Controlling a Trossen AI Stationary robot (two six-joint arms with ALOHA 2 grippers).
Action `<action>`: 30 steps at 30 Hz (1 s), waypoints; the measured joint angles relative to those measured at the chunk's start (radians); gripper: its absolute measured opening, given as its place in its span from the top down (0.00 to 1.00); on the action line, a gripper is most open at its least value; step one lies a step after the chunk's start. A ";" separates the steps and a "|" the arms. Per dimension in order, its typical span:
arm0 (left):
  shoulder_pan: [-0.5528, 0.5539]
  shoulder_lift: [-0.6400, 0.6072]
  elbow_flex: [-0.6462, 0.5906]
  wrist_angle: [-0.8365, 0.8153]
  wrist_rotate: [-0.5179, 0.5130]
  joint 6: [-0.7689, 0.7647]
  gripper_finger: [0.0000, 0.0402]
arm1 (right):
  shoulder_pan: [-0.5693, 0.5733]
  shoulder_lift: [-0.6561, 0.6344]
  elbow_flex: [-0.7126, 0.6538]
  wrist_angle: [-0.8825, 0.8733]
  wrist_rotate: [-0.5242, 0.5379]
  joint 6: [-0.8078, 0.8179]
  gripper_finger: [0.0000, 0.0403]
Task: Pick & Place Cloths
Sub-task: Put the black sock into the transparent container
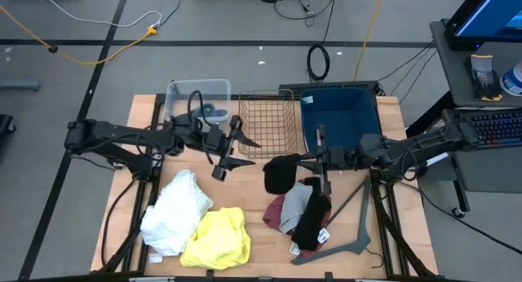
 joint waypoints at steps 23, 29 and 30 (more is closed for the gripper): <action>0.001 0.041 0.000 0.015 -0.017 -0.014 0.43 | -0.138 0.224 0.000 0.226 0.000 -0.024 1.00; 0.001 0.041 0.000 -0.016 -0.048 -0.013 0.43 | -0.155 0.249 0.000 0.263 0.000 -0.024 1.00; 0.001 0.041 0.000 -0.022 -0.048 -0.015 0.43 | -0.157 0.251 0.000 0.265 0.000 -0.024 1.00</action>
